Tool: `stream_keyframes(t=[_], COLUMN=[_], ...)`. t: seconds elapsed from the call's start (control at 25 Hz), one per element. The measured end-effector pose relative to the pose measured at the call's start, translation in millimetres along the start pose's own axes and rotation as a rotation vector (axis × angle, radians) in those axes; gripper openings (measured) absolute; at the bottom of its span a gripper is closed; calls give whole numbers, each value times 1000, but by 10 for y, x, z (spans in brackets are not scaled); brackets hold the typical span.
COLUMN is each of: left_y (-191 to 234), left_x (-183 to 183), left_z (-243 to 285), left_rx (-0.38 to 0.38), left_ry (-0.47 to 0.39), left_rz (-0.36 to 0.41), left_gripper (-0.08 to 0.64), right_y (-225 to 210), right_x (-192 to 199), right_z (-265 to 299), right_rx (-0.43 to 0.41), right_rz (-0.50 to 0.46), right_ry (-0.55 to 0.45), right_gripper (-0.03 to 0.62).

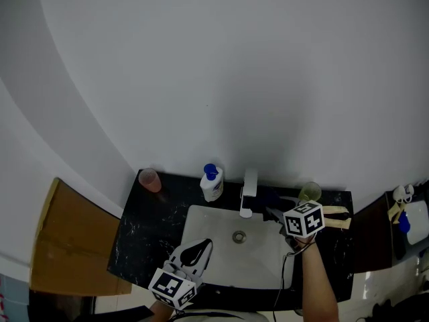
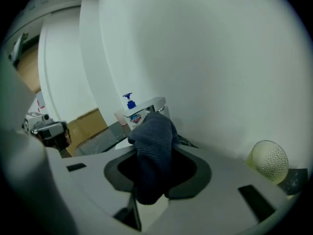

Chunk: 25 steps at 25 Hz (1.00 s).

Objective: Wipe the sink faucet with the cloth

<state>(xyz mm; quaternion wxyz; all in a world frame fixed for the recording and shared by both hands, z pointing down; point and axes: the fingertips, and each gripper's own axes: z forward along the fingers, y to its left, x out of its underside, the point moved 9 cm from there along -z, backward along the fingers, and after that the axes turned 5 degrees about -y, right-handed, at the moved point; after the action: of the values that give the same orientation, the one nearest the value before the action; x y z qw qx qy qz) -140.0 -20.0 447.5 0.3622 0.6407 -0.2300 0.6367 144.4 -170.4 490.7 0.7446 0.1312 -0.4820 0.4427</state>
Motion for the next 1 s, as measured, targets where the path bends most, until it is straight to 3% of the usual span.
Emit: stream_keyframes(t=[0.2,0.4,0.68,0.76,1.0], left_y=[-35,-23,-30,-35,-47], left_x=[2,-21,-25,-23,-42], left_z=[23,-4,-30,-35,-34], left_rx=[15,12,12,14,13], left_ry=[-2,-1,-1,-2,-4], left_rz=[1,8,14,14,16], left_gripper=[2,2,2,2,2], right_y=[67,131,337,343,124], right_x=[-196,-243,-34,27,13], right_z=[227,395,188,92,270], right_rx=[-47,-103,-414,-465,-262], right_rz=[-25,-113,-39,15,3], right_ry=[-37,-81,-225,-262,-186], right_gripper=[126,126,126,126,126])
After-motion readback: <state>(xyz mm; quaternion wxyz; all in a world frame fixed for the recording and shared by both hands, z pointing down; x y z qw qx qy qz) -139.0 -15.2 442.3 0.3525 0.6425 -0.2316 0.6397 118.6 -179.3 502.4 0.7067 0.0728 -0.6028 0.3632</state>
